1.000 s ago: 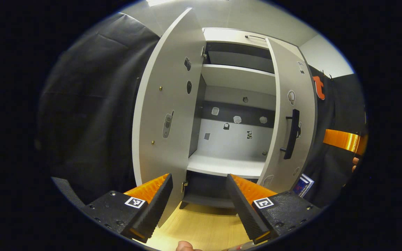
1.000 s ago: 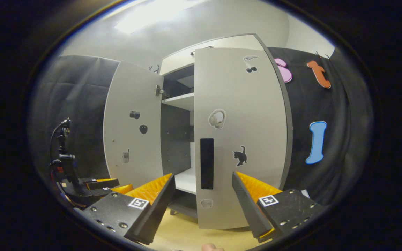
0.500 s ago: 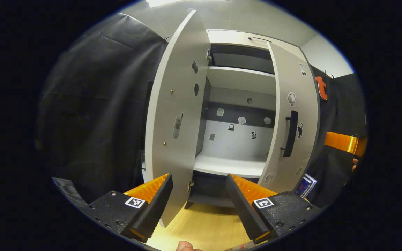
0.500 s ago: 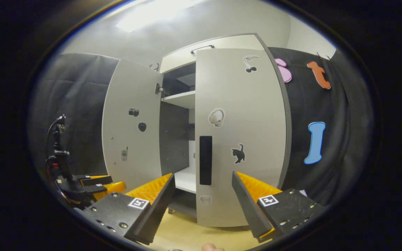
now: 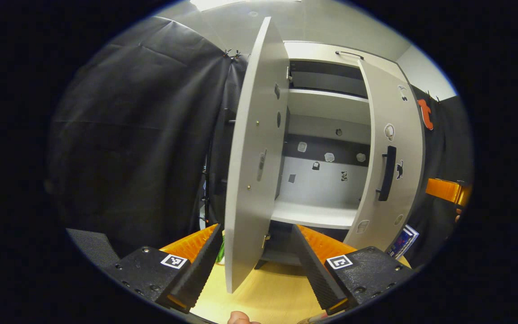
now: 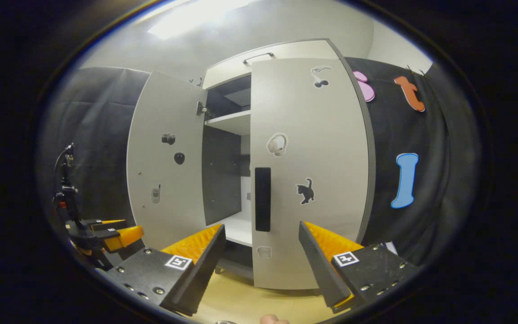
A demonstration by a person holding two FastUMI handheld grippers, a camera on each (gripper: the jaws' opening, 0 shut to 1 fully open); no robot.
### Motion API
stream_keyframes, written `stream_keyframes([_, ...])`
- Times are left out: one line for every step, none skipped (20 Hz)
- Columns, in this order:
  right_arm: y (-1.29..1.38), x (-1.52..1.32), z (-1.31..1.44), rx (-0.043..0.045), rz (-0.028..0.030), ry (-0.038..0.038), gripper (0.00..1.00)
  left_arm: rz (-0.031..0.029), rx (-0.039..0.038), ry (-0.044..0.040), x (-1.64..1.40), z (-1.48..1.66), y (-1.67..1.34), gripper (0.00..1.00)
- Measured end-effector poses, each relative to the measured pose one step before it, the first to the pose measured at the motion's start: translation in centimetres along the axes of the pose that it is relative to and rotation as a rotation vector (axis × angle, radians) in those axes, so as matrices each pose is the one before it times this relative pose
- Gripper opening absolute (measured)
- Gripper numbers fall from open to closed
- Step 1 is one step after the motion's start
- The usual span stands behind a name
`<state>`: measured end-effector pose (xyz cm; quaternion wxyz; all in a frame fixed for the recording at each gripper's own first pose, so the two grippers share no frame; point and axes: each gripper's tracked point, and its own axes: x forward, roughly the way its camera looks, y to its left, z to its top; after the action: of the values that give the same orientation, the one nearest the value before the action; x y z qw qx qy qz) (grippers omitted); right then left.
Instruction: Grasp the bottle in the cabinet with the left hand and place it on the coaster, then close the right door with the right hand and the left door with the left hand.
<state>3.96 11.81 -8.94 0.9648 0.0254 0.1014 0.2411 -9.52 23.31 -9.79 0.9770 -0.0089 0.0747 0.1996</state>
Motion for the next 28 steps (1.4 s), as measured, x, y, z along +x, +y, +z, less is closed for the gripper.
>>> stream_keyframes([0.065, 0.204, -0.276, -0.00466, 0.00041, 0.00820, 0.99, 0.00901, -0.00160, -0.00280, -0.129, 0.152, 0.472, 0.93])
stream_keyframes([0.146, 0.104, -0.284, -0.00387, 0.00126, 0.00649, 0.98, 0.00797, -0.00093, -0.00168, -0.062, 0.105, 0.550, 0.93])
stream_keyframes([0.187, 0.170, -0.180, -0.00104, -0.00080, 0.00509, 0.98, 0.00846, 0.00153, 0.00070, -0.119, -0.071, 0.532, 0.93])
stream_keyframes([0.356, 0.042, -0.255, 0.00174, 0.00190, 0.00284, 0.99, 0.00964, 0.00432, 0.00198, 0.011, -0.026, 0.613, 0.97])
stream_keyframes([0.222, 0.180, -0.201, 0.00250, 0.00084, 0.00182, 0.99, 0.00976, 0.00553, 0.00192, 0.003, 0.003, 0.637, 0.97])
stream_keyframes([0.148, 0.113, -0.100, 0.00086, -0.00138, 0.00051, 0.99, 0.00919, 0.00560, 0.00054, 0.090, 0.088, 0.471, 0.94])
stream_keyframes([0.131, 0.038, -0.083, -0.00027, -0.00245, 0.00066, 0.99, 0.00823, 0.00507, -0.00223, 0.084, 0.170, 0.539, 0.97])
stream_keyframes([0.134, 0.106, -0.107, -0.00040, -0.00194, 0.00188, 0.99, 0.00795, 0.00340, -0.00484, 0.134, 0.248, 0.642, 0.93])
stream_keyframes([0.084, 0.193, -0.151, 0.00006, -0.00324, 0.00245, 0.99, 0.00576, 0.00151, -0.00598, 0.057, 0.241, 0.621, 0.93])
stream_keyframes([0.078, 0.147, -0.209, 0.00088, -0.00369, 0.00338, 0.99, 0.00581, 0.00038, -0.00649, 0.134, 0.324, 0.521, 0.93])
stream_keyframes([0.001, 0.220, -0.042, 0.00240, -0.00424, 0.00222, 0.99, 0.00544, 0.00026, -0.00745, 0.191, 0.283, 0.486, 0.93])
stream_keyframes([0.057, 0.157, -0.124, 0.00440, -0.00451, 0.00287, 0.99, 0.00527, 0.00089, -0.00500, 0.170, 0.252, 0.480, 0.97])
stream_keyframes([0.231, 0.155, -0.194, 0.00727, -0.00288, 0.00172, 0.99, 0.00524, 0.00258, -0.00142, 0.138, 0.083, 0.476, 0.93])
stream_keyframes([0.177, 0.190, -0.062, 0.00931, -0.00083, 0.00081, 0.99, 0.00277, 0.00360, 0.00116, 0.142, 0.035, 0.420, 0.94])
stream_keyframes([0.300, 0.059, -0.063, 0.00896, -0.00039, -0.00023, 0.99, 0.00104, 0.00434, 0.00245, 0.146, -0.077, 0.416, 0.94])
stream_keyframes([0.266, 0.138, -0.030, 0.00602, -0.00083, 0.00011, 0.99, -0.00047, 0.00426, 0.00252, 0.141, -0.013, 0.301, 0.93])
stream_keyframes([0.201, 0.051, -0.070, 0.00207, -0.00342, -0.00032, 0.99, -0.00270, 0.00348, 0.00157, 0.270, -0.100, 0.100, 0.93])
stream_keyframes([0.032, 0.095, -0.025, -0.00112, -0.00533, -0.00055, 0.99, -0.00467, 0.00248, -0.00024, 0.209, 0.001, 0.055, 0.93])
stream_keyframes([0.076, -0.033, -0.076, -0.00150, -0.00656, -0.00069, 0.99, -0.00617, 0.00200, 0.00001, 0.222, 0.040, 0.022, 0.97])
stream_keyframes([0.014, 0.056, -0.044, -0.00043, -0.00600, 0.00016, 0.99, -0.00621, 0.00235, 0.00117, 0.252, -0.016, -0.008, 0.94])
stream_keyframes([-0.053, -0.009, -0.083, 0.00083, -0.00693, 0.00043, 0.99, -0.00730, 0.00302, 0.00117, 0.383, -0.117, -0.128, 0.94])
stream_keyframes([-0.081, 0.069, -0.013, 0.00135, -0.00689, 0.00015, 0.99, -0.00657, 0.00306, -0.00012, 0.273, 0.013, -0.068, 0.97])
stream_keyframes([-0.012, -0.022, -0.026, 0.00124, -0.00669, 0.00014, 0.99, -0.00640, 0.00312, -0.00140, 0.233, 0.009, -0.073, 0.96])
stream_keyframes([-0.113, 0.025, 0.058, 0.00100, -0.00604, 0.00048, 0.94, -0.00318, 0.00370, -0.00048, 0.226, -0.064, -0.057, 0.93])
stream_keyframes([-0.069, 0.022, 0.006, 0.00114, -0.00453, -0.00064, 0.94, -0.00171, 0.00357, 0.00010, 0.310, -0.082, 0.065, 0.93])
stream_keyframes([-0.026, 0.030, 0.031, 0.00068, -0.00397, -0.00089, 0.99, 0.00026, 0.00338, 0.00235, 0.187, -0.072, 0.018, 0.96])
stream_keyframes([-0.106, -0.047, 0.022, -0.00018, -0.00423, -0.00023, 0.94, -0.00070, 0.00293, 0.00151, 0.123, -0.033, 0.094, 0.96])
stream_keyframes([-0.096, 0.036, -0.012, -0.00153, -0.00370, 0.00074, 0.99, -0.00327, 0.00259, 0.00114, 0.115, -0.047, -0.024, 0.96])
